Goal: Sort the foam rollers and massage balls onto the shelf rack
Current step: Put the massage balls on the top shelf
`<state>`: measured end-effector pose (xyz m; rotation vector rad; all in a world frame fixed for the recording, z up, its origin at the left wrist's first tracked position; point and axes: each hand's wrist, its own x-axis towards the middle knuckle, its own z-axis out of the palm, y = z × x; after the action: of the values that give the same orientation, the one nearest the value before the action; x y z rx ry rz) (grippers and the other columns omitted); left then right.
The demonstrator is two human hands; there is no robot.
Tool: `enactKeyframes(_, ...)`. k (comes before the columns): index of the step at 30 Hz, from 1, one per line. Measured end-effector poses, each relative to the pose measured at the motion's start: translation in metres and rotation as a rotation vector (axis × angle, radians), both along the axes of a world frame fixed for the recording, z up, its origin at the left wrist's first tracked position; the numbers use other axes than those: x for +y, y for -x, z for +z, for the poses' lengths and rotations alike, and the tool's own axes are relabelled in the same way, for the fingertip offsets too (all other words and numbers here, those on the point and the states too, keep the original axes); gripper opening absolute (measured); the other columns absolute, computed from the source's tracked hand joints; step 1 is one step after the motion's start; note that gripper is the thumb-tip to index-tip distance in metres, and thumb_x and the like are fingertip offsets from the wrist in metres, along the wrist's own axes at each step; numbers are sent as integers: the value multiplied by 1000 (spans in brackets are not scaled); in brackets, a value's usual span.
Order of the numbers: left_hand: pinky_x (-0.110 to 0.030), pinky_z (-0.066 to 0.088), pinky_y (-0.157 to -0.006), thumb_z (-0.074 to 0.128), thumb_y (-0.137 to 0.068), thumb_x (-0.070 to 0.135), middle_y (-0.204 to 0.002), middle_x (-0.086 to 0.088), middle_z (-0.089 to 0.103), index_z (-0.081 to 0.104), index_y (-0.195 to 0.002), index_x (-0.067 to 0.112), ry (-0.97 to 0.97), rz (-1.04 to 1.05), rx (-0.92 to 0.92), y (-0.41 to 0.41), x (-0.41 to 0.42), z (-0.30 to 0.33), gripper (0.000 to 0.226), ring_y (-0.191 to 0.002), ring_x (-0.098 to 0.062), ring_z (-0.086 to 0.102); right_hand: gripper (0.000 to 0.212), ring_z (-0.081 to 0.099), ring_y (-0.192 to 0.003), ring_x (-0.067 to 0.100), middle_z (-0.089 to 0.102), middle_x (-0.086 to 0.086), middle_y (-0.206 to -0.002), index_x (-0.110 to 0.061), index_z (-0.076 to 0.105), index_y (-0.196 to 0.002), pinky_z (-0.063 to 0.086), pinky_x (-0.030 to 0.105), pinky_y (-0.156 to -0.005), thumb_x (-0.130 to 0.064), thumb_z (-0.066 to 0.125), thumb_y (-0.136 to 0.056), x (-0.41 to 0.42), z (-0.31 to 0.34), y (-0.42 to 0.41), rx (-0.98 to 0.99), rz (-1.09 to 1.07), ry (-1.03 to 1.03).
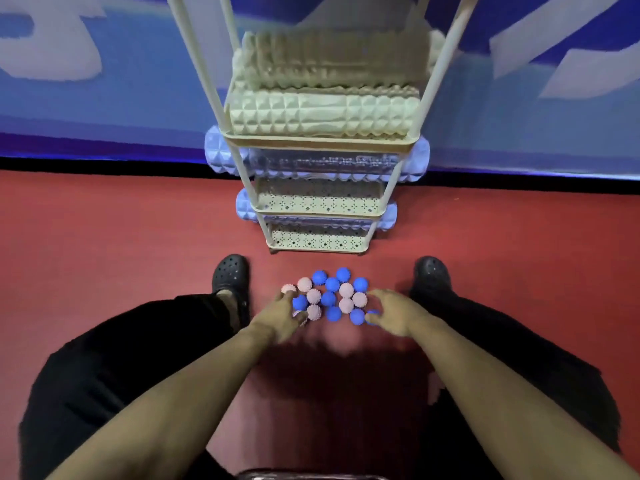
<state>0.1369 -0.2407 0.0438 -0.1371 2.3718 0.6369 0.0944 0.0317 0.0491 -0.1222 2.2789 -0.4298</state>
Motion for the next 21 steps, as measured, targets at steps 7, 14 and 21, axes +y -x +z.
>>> enactKeyframes(7,-36,23,-111,52,-97,44,-149,-13,35,31,-151,15,12,75,5,43,-9,-109,65,-134,-35,35,60,51,-128,31,50,10,-139,-27,47,-143,41,40,-108,-41,66,-88,0,-103,41,2,-72,-46)
enactKeyframes(14,-43,27,-109,51,-99,27,-140,-19,41,35,-149,15,54,82,9,74,-29,-196,54,-129,-38,40,66,49,-132,30,45,13,-145,-24,39,-150,39,36,-109,-43,62,-91,-8,-189,78,-8,-101,-85)
enactKeyframes(21,-37,43,-94,61,-95,31,-125,-12,55,49,-132,17,-59,244,26,75,-44,-238,41,-113,-34,57,54,54,-125,25,34,-1,-148,-36,48,-141,41,38,-108,-40,63,-90,-15,-231,95,32,-219,0)
